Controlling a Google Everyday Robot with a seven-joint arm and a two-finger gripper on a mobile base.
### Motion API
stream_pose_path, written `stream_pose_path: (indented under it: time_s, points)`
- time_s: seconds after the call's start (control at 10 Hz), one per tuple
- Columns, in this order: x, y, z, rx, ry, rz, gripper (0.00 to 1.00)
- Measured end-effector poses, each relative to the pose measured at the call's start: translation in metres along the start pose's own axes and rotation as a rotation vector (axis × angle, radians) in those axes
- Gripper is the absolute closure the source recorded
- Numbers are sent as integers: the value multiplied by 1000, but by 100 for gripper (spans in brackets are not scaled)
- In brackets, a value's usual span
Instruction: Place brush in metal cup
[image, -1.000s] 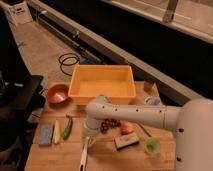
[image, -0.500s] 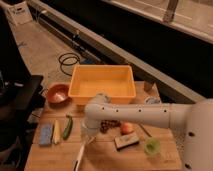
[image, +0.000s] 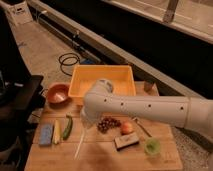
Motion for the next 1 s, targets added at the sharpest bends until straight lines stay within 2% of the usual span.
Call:
stream_pose_path:
  time_s: [0.2, 0.5, 0.6, 0.8, 1.0]
  points:
    - [37, 17, -23, 14, 43, 39, 100]
    - [109, 49, -59, 50, 101, 150, 100]
    - [129, 62, -67, 76, 106, 197, 100]
    - [148, 76, -77, 101, 114, 244, 100]
    - [148, 75, -76, 101, 112, 241, 100]
